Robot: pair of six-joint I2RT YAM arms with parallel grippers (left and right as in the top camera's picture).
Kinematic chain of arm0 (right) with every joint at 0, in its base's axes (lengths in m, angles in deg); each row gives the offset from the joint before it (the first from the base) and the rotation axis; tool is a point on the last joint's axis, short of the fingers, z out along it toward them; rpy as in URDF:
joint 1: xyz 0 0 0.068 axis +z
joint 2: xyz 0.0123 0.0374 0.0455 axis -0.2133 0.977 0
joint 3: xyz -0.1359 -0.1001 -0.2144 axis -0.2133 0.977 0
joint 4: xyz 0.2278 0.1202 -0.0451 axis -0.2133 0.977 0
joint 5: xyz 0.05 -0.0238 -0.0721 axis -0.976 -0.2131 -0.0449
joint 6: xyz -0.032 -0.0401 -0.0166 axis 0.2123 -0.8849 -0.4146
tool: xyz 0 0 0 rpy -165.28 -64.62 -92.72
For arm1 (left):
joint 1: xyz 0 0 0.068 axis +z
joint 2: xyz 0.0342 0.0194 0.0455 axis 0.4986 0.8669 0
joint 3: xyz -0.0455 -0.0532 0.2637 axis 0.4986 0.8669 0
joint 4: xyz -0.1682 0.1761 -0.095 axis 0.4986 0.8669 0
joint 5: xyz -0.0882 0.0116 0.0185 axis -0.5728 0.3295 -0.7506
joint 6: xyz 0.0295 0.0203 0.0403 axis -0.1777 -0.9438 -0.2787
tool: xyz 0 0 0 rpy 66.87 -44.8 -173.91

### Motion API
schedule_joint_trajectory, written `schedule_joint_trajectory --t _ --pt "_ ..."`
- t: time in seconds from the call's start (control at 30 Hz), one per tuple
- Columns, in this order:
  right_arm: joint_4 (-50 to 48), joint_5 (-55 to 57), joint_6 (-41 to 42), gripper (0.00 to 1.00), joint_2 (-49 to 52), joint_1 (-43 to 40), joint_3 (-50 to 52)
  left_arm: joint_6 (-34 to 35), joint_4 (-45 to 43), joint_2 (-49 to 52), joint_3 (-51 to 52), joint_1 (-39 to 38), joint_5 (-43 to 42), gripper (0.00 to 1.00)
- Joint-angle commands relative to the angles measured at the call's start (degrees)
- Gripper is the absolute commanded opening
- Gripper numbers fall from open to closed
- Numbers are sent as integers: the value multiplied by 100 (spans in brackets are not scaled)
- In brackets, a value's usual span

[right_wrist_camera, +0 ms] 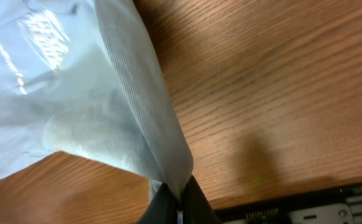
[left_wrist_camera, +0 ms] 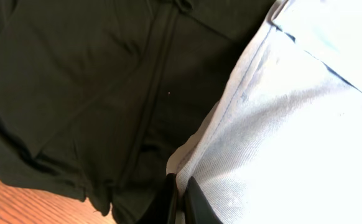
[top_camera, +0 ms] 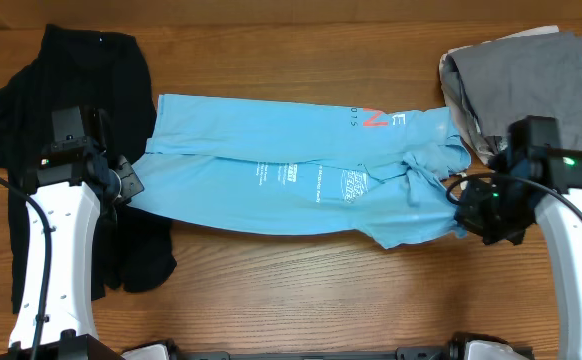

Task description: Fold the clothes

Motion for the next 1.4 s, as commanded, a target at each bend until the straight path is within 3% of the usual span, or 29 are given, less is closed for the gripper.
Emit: schedule_joint_trajectory --t 0.0,0.2,0.7,0.97,1.37 --pt "188 -70 -9 4 -382 -315 -221 -212 85 -157 -140 31 116 4" --pt "621 -94 -304 4 -621 -754 -221 -212 315 -289 -140 24 101 4" --pt "929 -350 -304 4 -1276 -848 -225 -210 927 -1119 -138 26 48 4" --pt "168 -398 -282 4 -994 -848 -225 -208 442 -833 -120 24 -101 4" --pt "-1467 -826 -330 4 553 -835 -225 -210 -787 463 -120 24 -101 4"
